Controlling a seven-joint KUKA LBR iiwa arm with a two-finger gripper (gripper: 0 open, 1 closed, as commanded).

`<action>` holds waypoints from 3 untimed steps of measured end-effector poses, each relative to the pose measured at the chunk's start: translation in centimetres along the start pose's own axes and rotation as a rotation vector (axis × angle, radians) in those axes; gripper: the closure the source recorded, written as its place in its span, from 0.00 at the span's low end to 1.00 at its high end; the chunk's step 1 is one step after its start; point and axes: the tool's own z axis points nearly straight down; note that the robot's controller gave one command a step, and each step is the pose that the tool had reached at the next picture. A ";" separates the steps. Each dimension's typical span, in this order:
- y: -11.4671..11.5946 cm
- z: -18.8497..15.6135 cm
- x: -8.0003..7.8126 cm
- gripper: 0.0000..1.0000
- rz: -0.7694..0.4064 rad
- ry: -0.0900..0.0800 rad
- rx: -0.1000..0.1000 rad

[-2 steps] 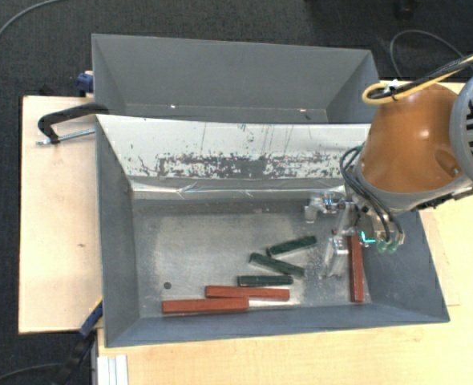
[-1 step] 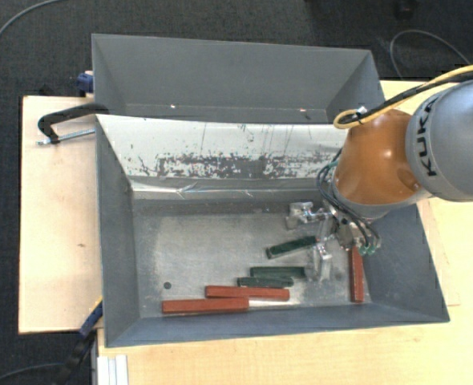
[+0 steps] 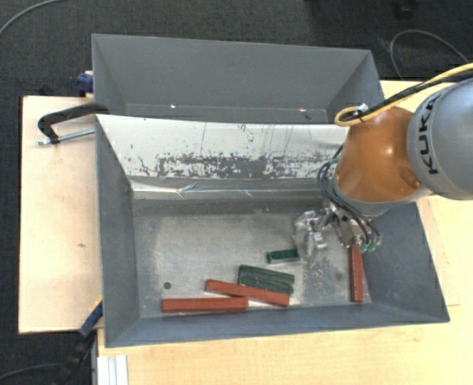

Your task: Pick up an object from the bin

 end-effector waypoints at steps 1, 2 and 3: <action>0.0 0.1 0.0 0.00 0.000 0.001 -0.001; 6.2 -1.8 4.0 0.00 -0.123 0.005 -0.004; 3.2 0.2 3.0 0.00 0.006 0.000 -0.001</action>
Offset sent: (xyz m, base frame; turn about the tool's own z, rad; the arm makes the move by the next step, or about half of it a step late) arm 0.0000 0.0000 0.0000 0.0000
